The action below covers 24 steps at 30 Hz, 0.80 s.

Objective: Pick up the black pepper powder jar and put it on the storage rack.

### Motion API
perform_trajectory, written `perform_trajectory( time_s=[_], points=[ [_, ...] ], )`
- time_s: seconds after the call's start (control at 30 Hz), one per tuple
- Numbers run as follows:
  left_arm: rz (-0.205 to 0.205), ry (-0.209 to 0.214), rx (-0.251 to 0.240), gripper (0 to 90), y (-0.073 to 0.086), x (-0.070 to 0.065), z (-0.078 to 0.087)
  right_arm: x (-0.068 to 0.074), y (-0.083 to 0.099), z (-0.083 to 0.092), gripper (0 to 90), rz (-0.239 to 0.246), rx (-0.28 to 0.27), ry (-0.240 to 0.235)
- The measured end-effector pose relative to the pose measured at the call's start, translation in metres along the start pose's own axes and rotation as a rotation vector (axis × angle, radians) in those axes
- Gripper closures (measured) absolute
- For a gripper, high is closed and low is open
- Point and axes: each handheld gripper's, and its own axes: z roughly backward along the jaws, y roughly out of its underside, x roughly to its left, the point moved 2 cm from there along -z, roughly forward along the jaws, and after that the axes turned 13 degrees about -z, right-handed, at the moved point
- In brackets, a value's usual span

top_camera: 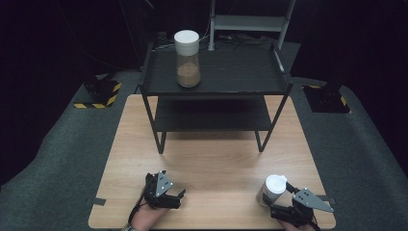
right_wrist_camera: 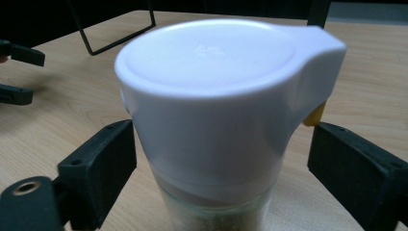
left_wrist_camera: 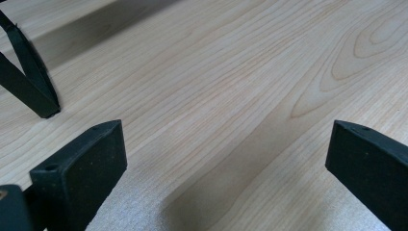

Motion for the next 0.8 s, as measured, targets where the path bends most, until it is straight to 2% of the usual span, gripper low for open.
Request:
perform_trajectory(
  time_s=[0.3,0.8],
  points=[
    [-0.004,0.001,0.001,1.0,0.0,0.0,0.0,-0.005,0.003,0.0,26.4,-0.001,-0.014,-0.038],
    [-0.003,0.005,0.002,0.9,0.0,0.001,0.0,-0.006,0.01,-0.005,27.2,-0.007,-0.05,-0.046]
  ],
)
